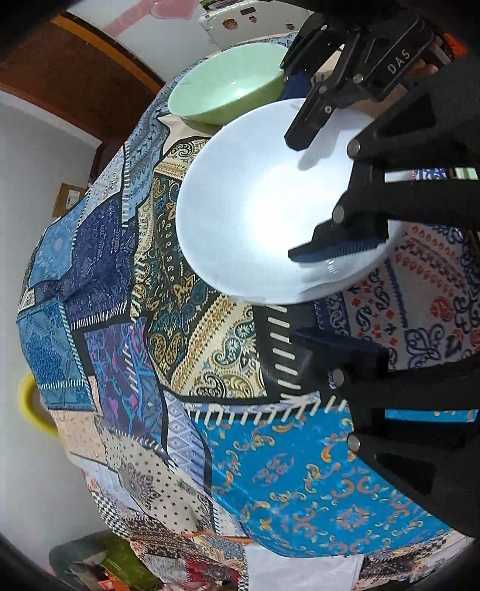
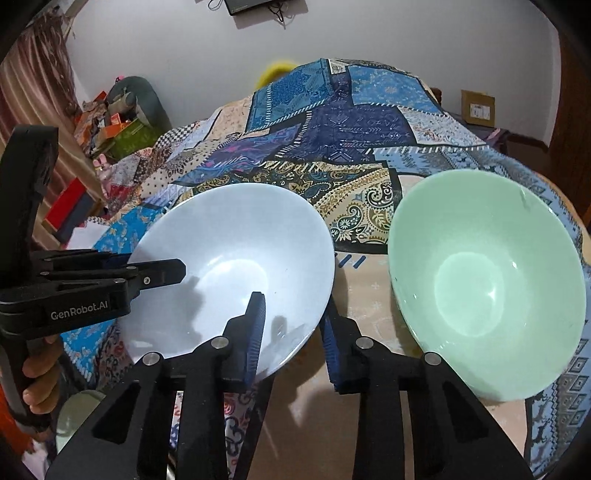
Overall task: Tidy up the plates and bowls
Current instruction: 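Grasp the rim of the white spotted bowl with both grippers, then lift the white spotted bowl and carry it toward the pink bowl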
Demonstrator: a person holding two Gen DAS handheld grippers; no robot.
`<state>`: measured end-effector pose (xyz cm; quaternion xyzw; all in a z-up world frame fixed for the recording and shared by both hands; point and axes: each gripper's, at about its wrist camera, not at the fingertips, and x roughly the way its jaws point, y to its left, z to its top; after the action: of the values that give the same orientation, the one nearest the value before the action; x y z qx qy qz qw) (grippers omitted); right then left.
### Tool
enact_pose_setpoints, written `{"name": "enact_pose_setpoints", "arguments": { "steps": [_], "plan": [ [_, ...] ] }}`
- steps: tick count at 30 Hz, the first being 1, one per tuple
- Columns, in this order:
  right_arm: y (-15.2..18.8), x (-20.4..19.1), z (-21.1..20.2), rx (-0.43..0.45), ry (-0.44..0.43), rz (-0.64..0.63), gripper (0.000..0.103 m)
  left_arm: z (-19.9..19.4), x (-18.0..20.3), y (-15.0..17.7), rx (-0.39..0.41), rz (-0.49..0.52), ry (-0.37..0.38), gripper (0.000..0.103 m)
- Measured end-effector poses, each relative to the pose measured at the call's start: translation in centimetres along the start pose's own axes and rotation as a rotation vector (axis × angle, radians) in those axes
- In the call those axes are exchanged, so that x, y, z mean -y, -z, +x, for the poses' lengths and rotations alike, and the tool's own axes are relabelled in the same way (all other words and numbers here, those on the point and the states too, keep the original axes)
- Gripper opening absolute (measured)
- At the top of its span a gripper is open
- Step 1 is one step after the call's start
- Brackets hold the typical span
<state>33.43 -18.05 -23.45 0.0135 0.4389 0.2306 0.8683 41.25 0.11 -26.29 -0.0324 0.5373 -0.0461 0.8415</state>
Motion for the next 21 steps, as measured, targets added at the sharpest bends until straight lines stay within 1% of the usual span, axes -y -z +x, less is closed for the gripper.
{"name": "enact_pose_setpoints", "arguments": {
  "steps": [1, 3, 5, 9, 16, 21],
  "plan": [
    [0.1, -0.1, -0.1, 0.003, 0.004, -0.005, 0.027, 0.1, 0.1, 0.0, -0.002, 0.006, 0.002, 0.03],
    [0.0, 0.0, 0.0, 0.006, 0.002, -0.003, 0.026, 0.4, 0.4, 0.0, -0.008, 0.019, 0.013, 0.024],
    [-0.1, 0.1, 0.0, 0.005, 0.003, 0.0, 0.025, 0.6, 0.8, 0.1, -0.008, 0.035, 0.021, 0.022],
    [-0.2, 0.1, -0.1, 0.008, 0.006, 0.0, 0.024, 0.5, 1.4, 0.4, 0.01, 0.064, -0.012, 0.021],
    [-0.2, -0.5, -1.1, 0.021, 0.01, 0.0, 0.024, -0.5, 1.5, 1.0, 0.016, 0.058, -0.003, 0.021],
    [-0.2, -1.3, -3.1, 0.051, 0.003, -0.006, 0.024, -2.4, 1.7, 1.7, 0.044, 0.061, -0.004, 0.021]
  ]
}}
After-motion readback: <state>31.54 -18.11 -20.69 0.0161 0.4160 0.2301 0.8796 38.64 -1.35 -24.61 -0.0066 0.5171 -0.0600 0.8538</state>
